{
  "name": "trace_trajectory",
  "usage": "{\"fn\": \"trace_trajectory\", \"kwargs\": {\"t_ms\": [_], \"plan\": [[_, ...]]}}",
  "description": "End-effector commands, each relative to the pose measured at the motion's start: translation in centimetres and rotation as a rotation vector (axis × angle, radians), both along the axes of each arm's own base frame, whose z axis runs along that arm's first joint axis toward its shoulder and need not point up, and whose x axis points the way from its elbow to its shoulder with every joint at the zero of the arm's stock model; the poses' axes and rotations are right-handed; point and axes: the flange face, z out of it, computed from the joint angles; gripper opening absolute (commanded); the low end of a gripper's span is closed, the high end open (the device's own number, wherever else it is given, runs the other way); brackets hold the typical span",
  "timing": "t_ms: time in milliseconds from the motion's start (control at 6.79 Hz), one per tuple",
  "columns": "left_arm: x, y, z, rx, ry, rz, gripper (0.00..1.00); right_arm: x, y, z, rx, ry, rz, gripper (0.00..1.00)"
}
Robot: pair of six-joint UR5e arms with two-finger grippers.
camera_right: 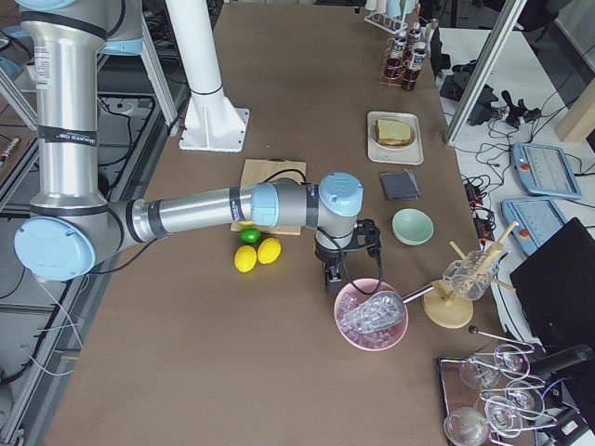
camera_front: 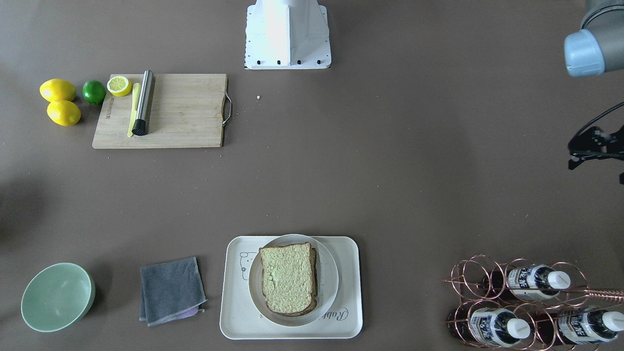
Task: Make sandwich and place on tray
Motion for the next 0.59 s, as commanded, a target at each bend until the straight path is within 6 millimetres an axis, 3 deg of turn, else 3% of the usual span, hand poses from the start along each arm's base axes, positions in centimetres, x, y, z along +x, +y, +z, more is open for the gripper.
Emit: {"fn": "trace_trajectory", "kwargs": {"t_ms": [0, 147, 442], "plan": [[-10.1, 5.9, 7.7, -0.004, 0.034, 0.034, 0.97, 3.0, -0.4, 2.4, -0.022, 0.012, -0.017, 1.00], [-12.0, 8.5, 9.9, -0.013, 0.053, 0.036, 0.97, 4.2, 0.0, 4.0, 0.005, 0.006, -0.058, 1.00], [-12.7, 11.2, 12.1, -0.064, 0.057, 0.010, 0.97, 4.8, 0.4, 4.6, -0.005, 0.005, -0.047, 1.00]]}}
